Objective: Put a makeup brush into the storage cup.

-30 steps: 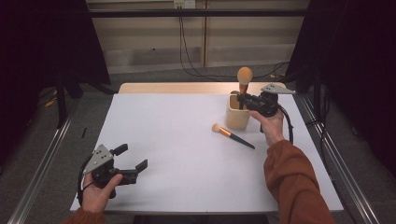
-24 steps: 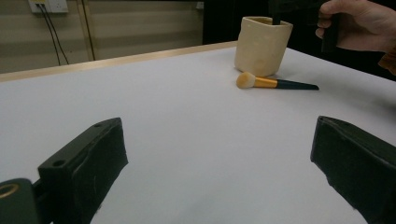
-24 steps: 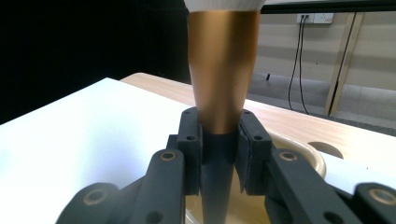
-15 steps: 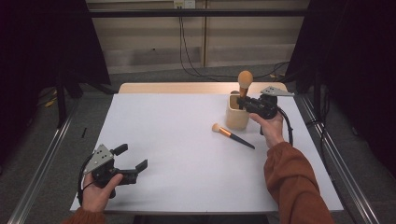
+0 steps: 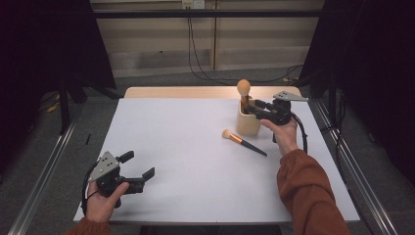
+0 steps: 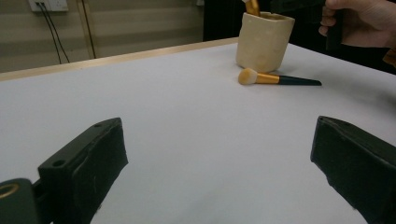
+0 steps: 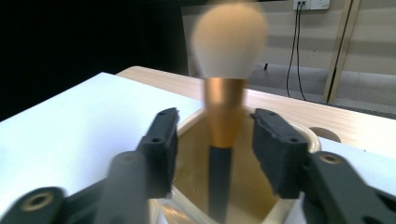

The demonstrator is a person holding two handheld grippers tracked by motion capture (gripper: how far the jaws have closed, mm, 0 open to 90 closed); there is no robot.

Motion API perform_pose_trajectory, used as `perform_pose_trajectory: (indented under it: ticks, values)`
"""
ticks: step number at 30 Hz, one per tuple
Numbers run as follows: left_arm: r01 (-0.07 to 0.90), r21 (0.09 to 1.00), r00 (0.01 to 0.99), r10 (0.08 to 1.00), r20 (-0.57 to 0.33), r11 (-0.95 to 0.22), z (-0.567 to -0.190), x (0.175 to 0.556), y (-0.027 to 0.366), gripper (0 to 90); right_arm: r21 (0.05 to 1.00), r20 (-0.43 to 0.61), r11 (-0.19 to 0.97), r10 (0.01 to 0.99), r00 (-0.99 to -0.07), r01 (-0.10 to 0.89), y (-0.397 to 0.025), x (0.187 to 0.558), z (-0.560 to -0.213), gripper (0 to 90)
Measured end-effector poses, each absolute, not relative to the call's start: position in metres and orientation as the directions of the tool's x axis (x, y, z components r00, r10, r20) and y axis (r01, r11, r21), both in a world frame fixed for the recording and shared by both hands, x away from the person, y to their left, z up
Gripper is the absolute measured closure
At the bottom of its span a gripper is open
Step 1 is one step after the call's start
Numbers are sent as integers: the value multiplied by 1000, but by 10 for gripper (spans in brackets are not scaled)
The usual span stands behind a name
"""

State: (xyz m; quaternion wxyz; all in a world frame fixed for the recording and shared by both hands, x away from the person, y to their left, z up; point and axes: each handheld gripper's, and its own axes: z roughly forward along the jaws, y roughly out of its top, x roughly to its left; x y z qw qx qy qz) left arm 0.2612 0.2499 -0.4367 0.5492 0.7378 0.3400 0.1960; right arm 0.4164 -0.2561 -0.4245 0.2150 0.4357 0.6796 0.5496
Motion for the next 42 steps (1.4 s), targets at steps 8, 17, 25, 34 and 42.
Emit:
perform_pose_trajectory:
  ticks: [8,17,25,34,42]
  values:
    - [289,944,692,717,-90,-161,-437,261,249,34,944,173,16,824,-539,329,-254,410,-422,275]
    - [286,945,691,717,-87,-161,-437,261,250,33,944,172,8,841,-514,330,-256,399,-420,52]
    - [288,947,682,725,-97,-144,-437,263,252,33,942,173,7,845,-505,335,-261,382,-419,4]
    - [283,948,675,733,-87,-148,-435,261,254,34,935,167,23,851,-498,353,-263,362,-420,4]
    - [281,949,672,735,-87,-145,-435,259,257,32,942,123,51,869,-479,333,-265,340,-422,4]
